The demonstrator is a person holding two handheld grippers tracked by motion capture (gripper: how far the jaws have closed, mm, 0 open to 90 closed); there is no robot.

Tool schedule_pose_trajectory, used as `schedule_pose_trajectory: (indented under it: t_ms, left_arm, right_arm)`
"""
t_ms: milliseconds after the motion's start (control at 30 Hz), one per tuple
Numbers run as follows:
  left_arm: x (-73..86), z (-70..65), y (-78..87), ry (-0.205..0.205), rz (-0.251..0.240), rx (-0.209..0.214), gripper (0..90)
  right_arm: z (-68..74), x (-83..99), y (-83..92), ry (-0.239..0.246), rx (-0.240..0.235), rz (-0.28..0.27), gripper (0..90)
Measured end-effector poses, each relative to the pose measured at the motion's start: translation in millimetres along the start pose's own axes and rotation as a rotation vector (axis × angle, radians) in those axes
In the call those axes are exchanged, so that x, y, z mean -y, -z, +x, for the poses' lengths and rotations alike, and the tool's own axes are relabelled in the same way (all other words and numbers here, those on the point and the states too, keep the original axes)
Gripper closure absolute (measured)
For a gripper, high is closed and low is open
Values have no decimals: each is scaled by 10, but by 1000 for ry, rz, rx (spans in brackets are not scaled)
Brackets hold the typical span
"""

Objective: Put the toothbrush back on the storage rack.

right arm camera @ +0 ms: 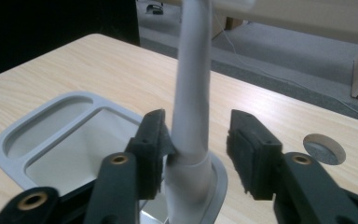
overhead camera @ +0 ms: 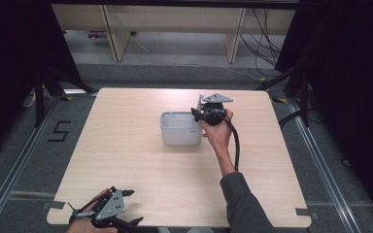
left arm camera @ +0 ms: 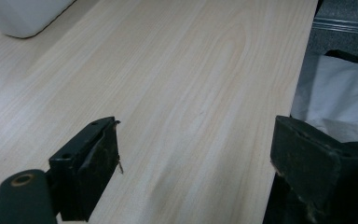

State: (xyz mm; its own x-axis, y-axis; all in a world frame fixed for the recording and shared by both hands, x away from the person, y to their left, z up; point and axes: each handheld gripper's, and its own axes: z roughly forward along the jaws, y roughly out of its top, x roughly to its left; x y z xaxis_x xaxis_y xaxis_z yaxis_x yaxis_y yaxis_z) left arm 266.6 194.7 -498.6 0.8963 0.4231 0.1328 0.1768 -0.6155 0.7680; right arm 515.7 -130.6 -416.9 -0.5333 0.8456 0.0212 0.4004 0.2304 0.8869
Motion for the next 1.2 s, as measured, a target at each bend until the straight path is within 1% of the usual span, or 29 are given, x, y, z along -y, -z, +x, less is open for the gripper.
schedule_pose_trajectory:
  t_ms: [33,67,100,167,200,233,267,367,400,433,467,500,533,567,600,633,700,733,767,800,833,867,900,933,967,1000,1067,1167,1200]
  left_arm:
    - [0,0,0,0,0,0,147]
    - [3,-2,2,4,5,0,147]
    - [0,21,14,-27,24,-3,147]
    - [1,26,12,-27,17,-4,147]
    - [3,7,4,-4,11,13,147]
    - [3,7,4,-4,11,13,147]
    - [-1,25,14,-29,24,-6,147]
    - [3,24,8,-24,10,-10,147]
    - [0,11,11,-11,10,-2,147]
    - [0,11,11,-11,10,-2,147]
    - [1,12,10,-12,10,-2,147]
    - [4,14,6,-15,1,-15,147]
    - [4,14,6,-15,1,-15,147]
    - [3,7,5,-5,-5,-8,147]
    - [2,13,12,-12,11,-5,147]
    - [5,22,10,-22,10,-7,147]
    - [3,23,12,-22,11,-13,147]
    - [5,3,1,2,-9,-8,147]
    - [2,12,9,-9,9,-4,147]
    - [4,25,11,-25,18,-8,147]
    - [6,17,3,-11,6,-3,147]
    - [4,20,4,-11,8,-4,147]
    - [4,17,4,-10,5,-5,147]
    - [3,24,11,-24,16,-8,147]
    - [5,21,8,-20,13,-7,147]
    - [12,13,-8,-9,-6,-15,148]
    - [6,17,4,-9,5,-6,147]
    - [5,25,13,-22,18,-10,147]
    - [8,18,4,-8,5,-8,147]
  right_arm:
    - [0,0,0,0,0,0,554]
    - [-1,14,-11,7,0,6,505]
    - [-9,15,-11,16,-1,8,482]
    - [-14,27,-10,1,1,0,444]
    - [-16,28,2,-7,7,5,433]
    - [-16,28,2,-7,7,5,433]
    - [-18,27,15,-21,0,1,414]
    - [-28,20,34,-20,0,-9,400]
    - [-31,16,61,-30,-1,-17,383]
    - [-31,16,61,-30,-1,-17,383]
    - [-49,12,64,-13,-11,-17,381]
    - [-54,7,101,-26,-12,-17,376]
    - [-53,9,115,-38,-7,-18,372]
    - [-53,9,115,-38,-7,-18,372]
    - [-68,11,139,-33,-14,-25,369]
    - [-65,11,158,-37,-19,-20,367]
    - [-69,21,186,-37,-22,-27,365]
    - [-70,26,201,-35,-24,-35,365]
    - [-77,32,216,-24,-28,-38,364]
    - [-67,39,234,-38,-26,-41,357]
    - [-66,39,249,-33,-33,-36,353]
    - [-71,43,261,-17,-34,-45,353]
    - [-62,49,278,-33,-39,-45,352]
    - [-51,54,301,-45,-37,-42,351]
    - [-47,56,315,-41,-30,-45,347]
    - [-48,56,322,-34,-41,-45,341]
    - [-46,63,353,-26,-31,-45,337]
    - [-38,72,391,-22,-36,-54,330]
    - [-18,86,447,-16,-42,-49,328]
